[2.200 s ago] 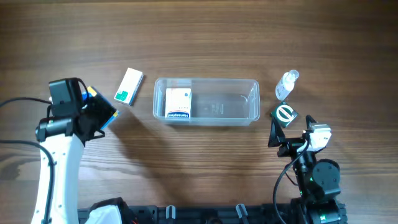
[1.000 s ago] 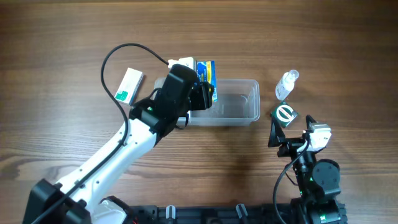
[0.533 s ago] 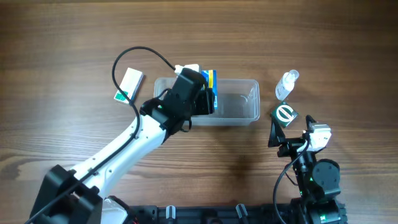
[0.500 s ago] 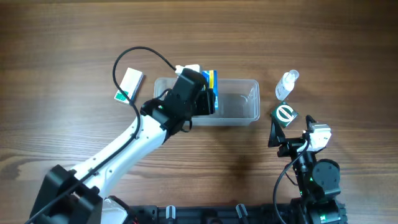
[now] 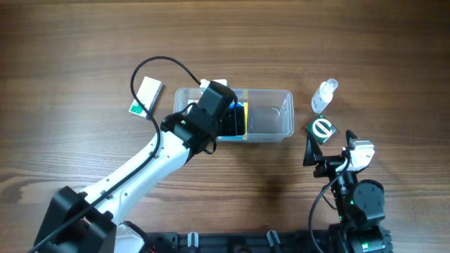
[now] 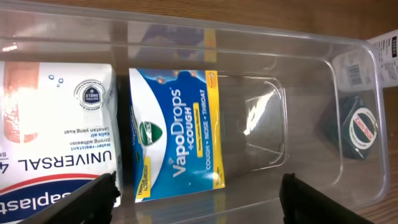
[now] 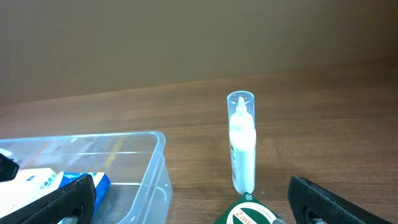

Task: Pack container
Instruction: 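Lower the Vicks pack into the container beside the bandage box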

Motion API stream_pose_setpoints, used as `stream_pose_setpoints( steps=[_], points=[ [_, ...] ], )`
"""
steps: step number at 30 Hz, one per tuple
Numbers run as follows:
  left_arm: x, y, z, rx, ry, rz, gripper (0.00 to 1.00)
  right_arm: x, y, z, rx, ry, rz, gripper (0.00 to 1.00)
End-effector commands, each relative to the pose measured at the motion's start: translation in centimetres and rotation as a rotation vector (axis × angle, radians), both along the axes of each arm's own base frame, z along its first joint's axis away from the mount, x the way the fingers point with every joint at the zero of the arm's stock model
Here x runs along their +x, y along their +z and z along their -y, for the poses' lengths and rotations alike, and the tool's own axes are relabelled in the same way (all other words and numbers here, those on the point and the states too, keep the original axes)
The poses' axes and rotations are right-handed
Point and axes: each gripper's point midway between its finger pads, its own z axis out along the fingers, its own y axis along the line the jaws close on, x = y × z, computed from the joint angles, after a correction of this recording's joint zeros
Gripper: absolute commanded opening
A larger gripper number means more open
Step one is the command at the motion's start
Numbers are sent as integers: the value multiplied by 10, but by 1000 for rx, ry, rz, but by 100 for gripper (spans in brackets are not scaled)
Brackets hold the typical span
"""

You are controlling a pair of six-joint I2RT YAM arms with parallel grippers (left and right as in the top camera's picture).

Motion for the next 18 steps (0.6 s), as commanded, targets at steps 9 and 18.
stream_pose_setpoints(
  steps=[9, 18],
  points=[
    [8, 12, 10, -26, -10, 42, 4, 0, 0, -1, -8, 10, 5, 100],
    [10, 0, 0, 59, -24, 47, 4, 0, 0, -1, -8, 10, 5, 100]
  ],
)
